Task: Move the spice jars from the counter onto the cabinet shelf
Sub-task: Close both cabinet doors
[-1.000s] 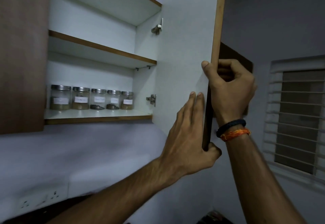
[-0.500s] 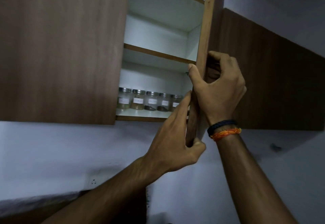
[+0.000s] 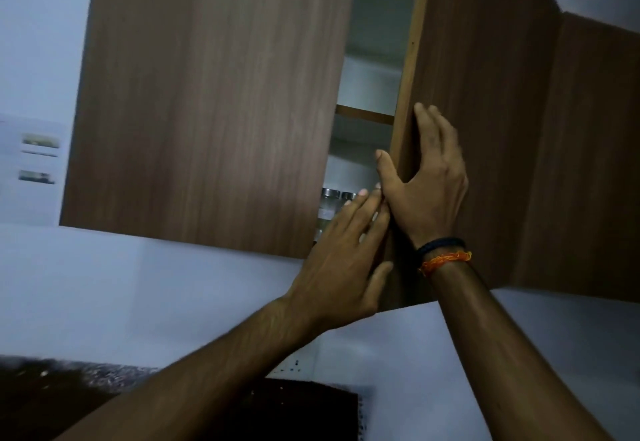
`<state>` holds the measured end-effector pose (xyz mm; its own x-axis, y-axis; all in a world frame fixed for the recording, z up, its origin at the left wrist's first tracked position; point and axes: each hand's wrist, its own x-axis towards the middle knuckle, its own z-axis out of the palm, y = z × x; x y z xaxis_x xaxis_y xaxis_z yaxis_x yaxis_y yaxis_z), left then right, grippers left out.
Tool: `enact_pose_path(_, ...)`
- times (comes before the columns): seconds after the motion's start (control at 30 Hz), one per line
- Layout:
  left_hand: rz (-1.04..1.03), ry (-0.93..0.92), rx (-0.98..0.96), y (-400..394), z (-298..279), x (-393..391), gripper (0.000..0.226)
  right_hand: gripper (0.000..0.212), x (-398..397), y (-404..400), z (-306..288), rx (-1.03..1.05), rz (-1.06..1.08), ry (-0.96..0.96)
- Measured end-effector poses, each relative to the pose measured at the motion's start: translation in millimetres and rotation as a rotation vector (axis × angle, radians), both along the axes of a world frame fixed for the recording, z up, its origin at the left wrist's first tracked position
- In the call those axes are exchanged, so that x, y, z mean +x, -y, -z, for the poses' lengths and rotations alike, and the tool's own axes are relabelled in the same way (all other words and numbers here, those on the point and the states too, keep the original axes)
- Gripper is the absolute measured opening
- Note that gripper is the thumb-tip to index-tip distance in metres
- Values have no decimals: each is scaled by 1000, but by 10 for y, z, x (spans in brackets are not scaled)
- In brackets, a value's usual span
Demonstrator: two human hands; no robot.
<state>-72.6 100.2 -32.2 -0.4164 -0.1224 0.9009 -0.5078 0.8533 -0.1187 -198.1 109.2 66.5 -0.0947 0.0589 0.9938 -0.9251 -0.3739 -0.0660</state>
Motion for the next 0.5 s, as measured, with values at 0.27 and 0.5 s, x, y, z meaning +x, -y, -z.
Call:
enact_pose_path(0.27,-217,98,-2,424,-8,240,76,71,214,511,23,97,88,-66)
enact_pose_path(0.5,-349,189,34,716,-58,357,80,69,286,817,28,223,179,-118)
